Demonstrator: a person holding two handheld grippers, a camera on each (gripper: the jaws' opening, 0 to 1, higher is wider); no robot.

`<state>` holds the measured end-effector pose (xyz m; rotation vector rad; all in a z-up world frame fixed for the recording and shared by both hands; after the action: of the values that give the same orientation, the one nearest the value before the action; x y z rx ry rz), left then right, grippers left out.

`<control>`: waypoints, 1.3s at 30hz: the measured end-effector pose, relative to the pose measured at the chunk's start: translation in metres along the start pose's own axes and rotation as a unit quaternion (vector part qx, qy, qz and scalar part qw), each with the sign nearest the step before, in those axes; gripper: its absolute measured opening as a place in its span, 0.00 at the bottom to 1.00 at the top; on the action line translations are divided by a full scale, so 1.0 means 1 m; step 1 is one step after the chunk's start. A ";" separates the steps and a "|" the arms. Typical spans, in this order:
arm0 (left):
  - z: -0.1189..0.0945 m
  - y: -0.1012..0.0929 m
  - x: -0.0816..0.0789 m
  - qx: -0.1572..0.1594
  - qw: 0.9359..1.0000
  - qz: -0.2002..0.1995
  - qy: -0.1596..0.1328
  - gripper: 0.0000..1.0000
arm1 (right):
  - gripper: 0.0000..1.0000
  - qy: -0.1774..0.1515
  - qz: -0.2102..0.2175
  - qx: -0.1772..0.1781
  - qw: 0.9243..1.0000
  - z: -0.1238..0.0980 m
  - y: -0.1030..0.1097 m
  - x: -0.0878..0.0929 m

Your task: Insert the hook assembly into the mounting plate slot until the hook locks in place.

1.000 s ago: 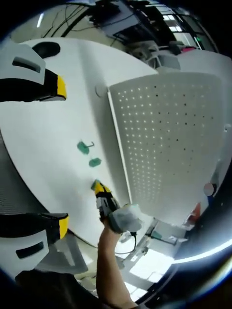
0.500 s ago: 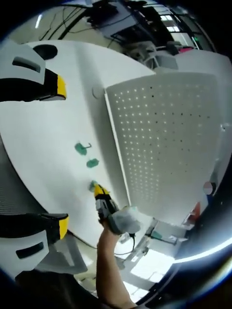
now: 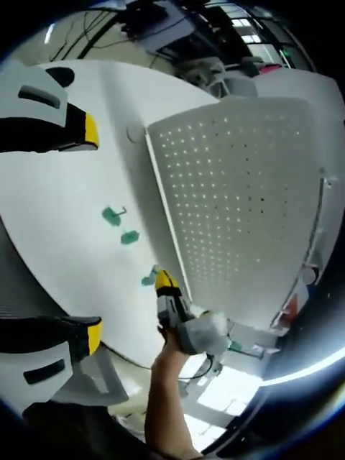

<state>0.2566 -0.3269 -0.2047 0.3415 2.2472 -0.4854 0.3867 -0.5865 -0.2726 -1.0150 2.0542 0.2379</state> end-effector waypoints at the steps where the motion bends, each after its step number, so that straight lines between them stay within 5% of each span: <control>1: 0.000 -0.001 -0.002 0.001 1.000 0.002 -0.003 0.95 | 0.00 -0.004 -0.008 0.004 1.000 -0.003 -0.001 -0.003; 12: 0.011 -0.012 -0.016 0.026 1.000 0.003 -0.012 0.93 | 0.00 -0.123 -0.005 0.027 0.992 -0.051 0.009 -0.053; 20: 0.022 -0.020 -0.032 0.047 0.998 -0.022 -0.026 0.88 | 0.00 -0.207 0.072 0.009 0.976 -0.090 0.034 -0.077; 25: 0.025 -0.025 -0.043 0.067 0.996 -0.034 -0.042 0.80 | 0.00 -0.245 0.125 -0.005 0.961 -0.104 0.049 -0.083; 29: 0.028 -0.028 -0.047 0.070 0.996 -0.032 -0.049 0.78 | 0.00 -0.275 0.122 -0.023 0.953 -0.108 0.059 -0.083; 34: 0.029 -0.035 -0.051 0.096 0.992 -0.048 -0.063 0.67 | 0.00 -0.277 0.118 -0.032 0.953 -0.109 0.069 -0.081; 39: 0.031 -0.036 -0.053 0.106 0.990 -0.059 -0.068 0.64 | 0.00 -0.297 0.146 -0.041 0.943 -0.114 0.076 -0.083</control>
<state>0.2968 -0.3778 -0.1755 0.2758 2.0961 -0.7901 0.2930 -0.5432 -0.1501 -0.5795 1.6312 0.6993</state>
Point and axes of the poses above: the point that each gripper's makers call its tool centre point, and the gripper's own axes: z roughly forward along the fingers, y roughly to its left, x roughly out of its underside, the point moved 10 cm from there along -z, roughly backward along the fingers, and after that the axes turned 6 degrees about -z, right-handed, at the moved point
